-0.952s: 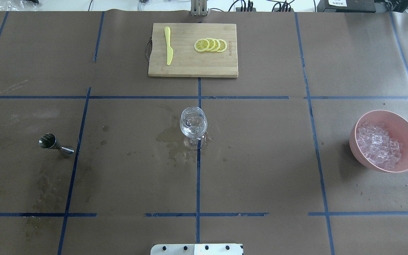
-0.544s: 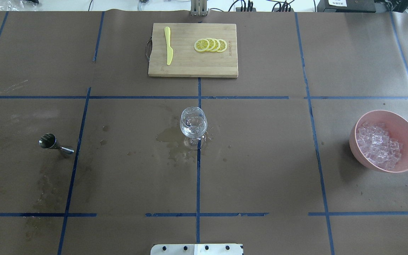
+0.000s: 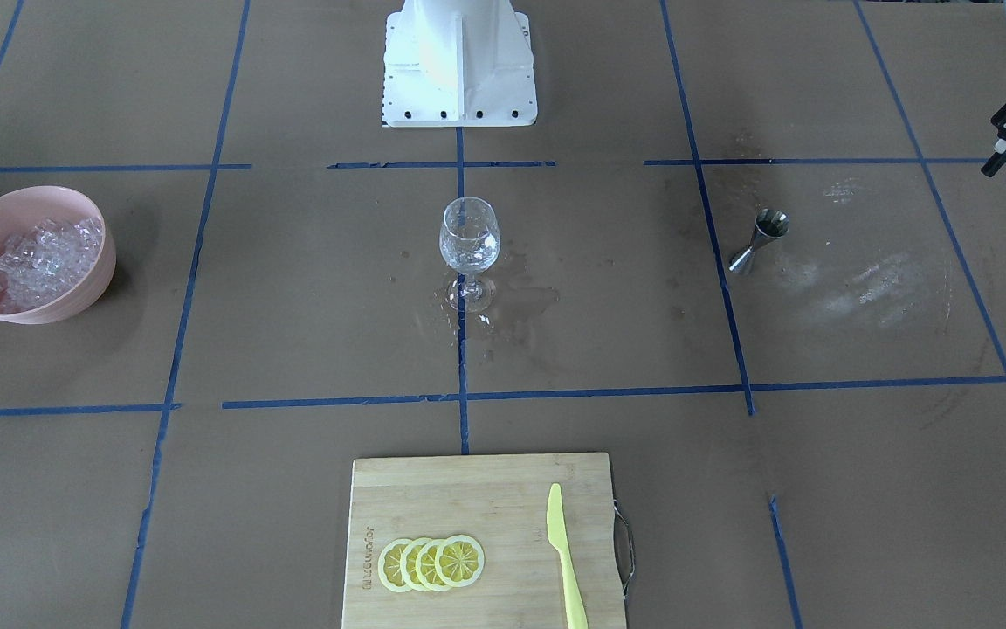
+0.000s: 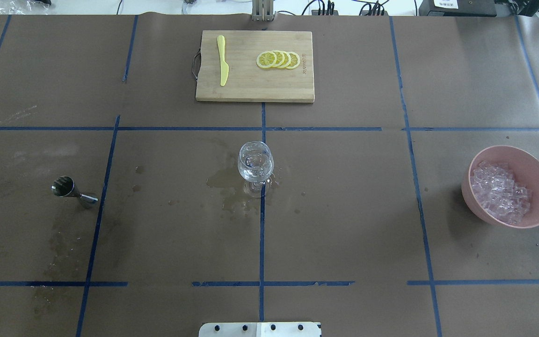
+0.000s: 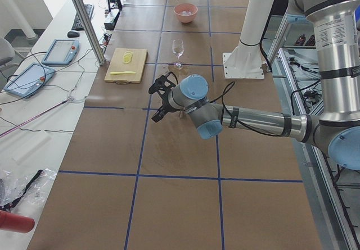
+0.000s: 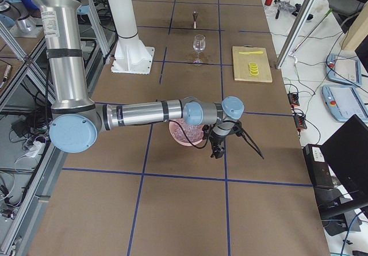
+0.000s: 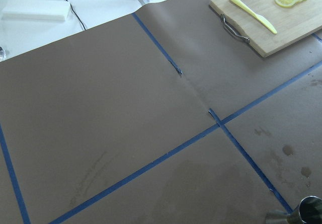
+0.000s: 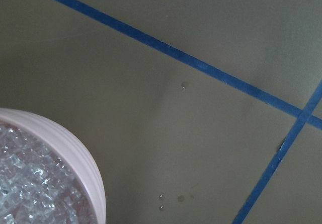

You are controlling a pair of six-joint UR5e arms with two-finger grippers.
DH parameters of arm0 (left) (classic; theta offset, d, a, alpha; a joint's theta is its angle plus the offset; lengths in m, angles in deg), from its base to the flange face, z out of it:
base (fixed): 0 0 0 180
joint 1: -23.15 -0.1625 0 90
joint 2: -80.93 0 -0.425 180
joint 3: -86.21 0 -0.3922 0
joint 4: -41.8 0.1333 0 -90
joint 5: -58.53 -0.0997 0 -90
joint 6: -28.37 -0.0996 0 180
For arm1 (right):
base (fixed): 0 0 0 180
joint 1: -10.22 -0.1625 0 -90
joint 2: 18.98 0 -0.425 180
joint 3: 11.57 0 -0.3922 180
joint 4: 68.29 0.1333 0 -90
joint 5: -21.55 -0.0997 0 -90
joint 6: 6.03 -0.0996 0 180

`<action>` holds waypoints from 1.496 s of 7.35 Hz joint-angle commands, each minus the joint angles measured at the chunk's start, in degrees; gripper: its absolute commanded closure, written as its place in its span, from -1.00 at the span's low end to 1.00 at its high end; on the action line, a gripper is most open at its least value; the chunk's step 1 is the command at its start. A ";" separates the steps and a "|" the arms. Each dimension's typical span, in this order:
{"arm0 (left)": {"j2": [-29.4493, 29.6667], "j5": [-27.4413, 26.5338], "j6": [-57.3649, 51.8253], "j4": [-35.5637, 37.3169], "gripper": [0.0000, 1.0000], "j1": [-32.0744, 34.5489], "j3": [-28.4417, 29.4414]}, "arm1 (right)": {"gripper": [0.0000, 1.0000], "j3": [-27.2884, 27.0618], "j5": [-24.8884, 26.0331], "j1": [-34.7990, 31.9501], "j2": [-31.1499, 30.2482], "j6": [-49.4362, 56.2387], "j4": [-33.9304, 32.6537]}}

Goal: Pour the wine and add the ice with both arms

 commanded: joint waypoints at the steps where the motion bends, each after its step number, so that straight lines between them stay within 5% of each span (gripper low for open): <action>1: -5.55 -3.39 13.35 -12.08 -1.00 -6.53 -1.85 | -1.00 -0.07 -0.08 0.29 -1.41 -0.25 5.70; 8: -10.05 -37.47 35.70 -12.93 -0.99 -31.51 -5.44 | -1.00 -0.95 -0.17 0.38 -0.89 -1.64 10.01; 9: -11.28 -54.05 39.74 -13.02 -0.99 -42.76 -5.63 | -1.00 -0.96 -0.17 0.38 -0.71 -2.00 10.10; 11: -11.46 -69.26 47.56 -12.50 -0.99 -55.20 -5.63 | -1.00 -0.61 -0.17 0.38 -0.71 -2.01 11.16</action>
